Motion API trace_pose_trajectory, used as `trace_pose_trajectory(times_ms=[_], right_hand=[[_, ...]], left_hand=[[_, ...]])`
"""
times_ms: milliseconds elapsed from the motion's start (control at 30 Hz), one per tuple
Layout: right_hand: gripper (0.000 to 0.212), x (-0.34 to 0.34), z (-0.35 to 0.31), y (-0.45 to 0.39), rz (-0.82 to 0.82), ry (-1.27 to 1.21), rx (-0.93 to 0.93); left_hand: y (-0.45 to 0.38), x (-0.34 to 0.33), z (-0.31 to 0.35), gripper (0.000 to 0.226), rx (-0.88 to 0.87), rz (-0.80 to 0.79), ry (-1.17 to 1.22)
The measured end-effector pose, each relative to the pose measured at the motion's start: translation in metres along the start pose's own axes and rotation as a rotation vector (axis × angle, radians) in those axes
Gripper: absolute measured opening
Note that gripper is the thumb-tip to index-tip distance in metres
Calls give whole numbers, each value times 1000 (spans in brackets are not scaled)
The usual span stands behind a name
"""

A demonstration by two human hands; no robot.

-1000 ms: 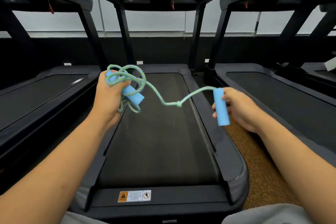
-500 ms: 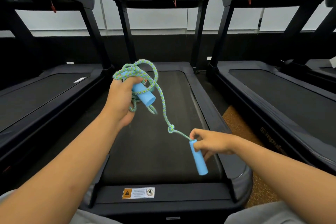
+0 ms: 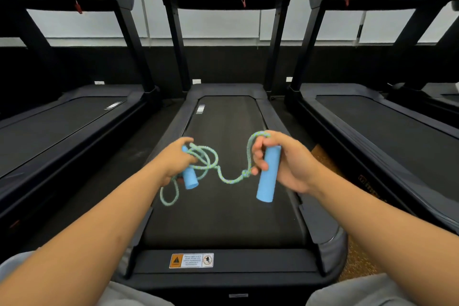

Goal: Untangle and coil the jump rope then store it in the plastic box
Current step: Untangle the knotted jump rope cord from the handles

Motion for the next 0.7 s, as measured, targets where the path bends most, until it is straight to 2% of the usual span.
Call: trace_pose_trajectory(times_ms=[100, 200, 300, 367, 433, 600, 700], right_hand=[[31, -1, -17, 0, 77, -21, 51], [38, 2, -27, 1, 140, -54, 73], [38, 4, -30, 1, 154, -112, 62], [38, 4, -31, 1, 167, -128, 54], [40, 2, -32, 0, 200, -119, 46], [42, -1, -33, 0, 355, -108, 41], [42, -3, -32, -1, 524, -77, 53]], left_hand=[[9, -3, -2, 34, -29, -247, -200], [29, -11, 16, 31, -130, -563, -321], [45, -25, 41, 21, -225, -628, -277], [58, -34, 55, 24, -272, -654, -218], [69, -41, 67, 30, -354, -638, -210], [78, -45, 81, 43, -564, -455, -178], [78, -45, 80, 42, -727, -243, -267]])
Point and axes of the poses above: each hand's wrist, its own y-axis away from the middle knuckle, its own x-axis out of the back of the hand, z = x × y, the point moved 1 cm from there along -y, towards the middle knuckle, and after that the axes turned 6 degrees about -z, right-handed, at the moved point
